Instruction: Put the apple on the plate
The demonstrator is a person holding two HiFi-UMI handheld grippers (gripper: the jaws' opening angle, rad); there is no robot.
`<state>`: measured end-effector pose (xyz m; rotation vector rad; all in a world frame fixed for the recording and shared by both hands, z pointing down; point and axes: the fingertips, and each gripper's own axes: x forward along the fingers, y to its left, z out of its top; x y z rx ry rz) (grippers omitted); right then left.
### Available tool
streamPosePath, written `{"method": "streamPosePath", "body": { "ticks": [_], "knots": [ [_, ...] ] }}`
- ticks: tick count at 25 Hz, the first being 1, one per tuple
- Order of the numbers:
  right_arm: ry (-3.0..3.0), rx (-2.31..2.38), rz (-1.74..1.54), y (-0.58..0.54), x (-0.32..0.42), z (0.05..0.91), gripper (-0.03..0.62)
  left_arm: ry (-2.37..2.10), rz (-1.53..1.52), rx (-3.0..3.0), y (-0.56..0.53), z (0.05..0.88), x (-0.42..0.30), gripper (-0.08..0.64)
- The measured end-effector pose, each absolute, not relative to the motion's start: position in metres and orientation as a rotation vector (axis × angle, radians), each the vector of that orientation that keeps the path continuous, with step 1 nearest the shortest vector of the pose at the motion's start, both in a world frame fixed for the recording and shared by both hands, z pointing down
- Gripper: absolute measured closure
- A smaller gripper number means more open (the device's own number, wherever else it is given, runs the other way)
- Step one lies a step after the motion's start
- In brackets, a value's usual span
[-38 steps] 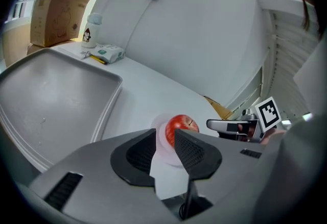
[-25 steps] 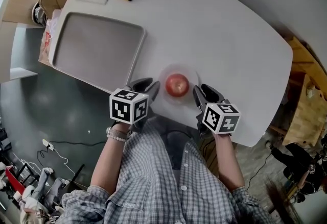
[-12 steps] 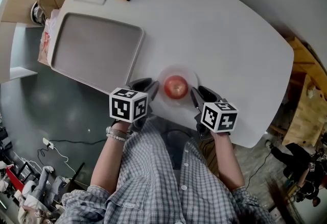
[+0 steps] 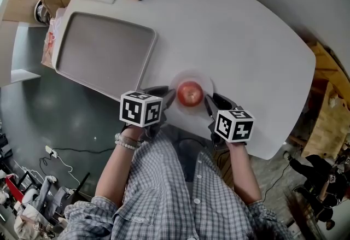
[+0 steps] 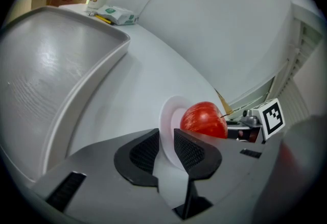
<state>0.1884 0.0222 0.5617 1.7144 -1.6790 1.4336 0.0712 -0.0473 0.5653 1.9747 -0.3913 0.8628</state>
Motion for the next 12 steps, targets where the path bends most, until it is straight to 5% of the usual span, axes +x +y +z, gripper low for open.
{"method": "streamPosePath", "body": {
  "ticks": [12],
  "knots": [
    [-1.649, 1.754, 1.567, 0.0226, 0.1935, 0.5634, 0.515, -0.424, 0.830, 1.879, -0.0492, 0.5694, 0.0727, 0.511]
  ]
}}
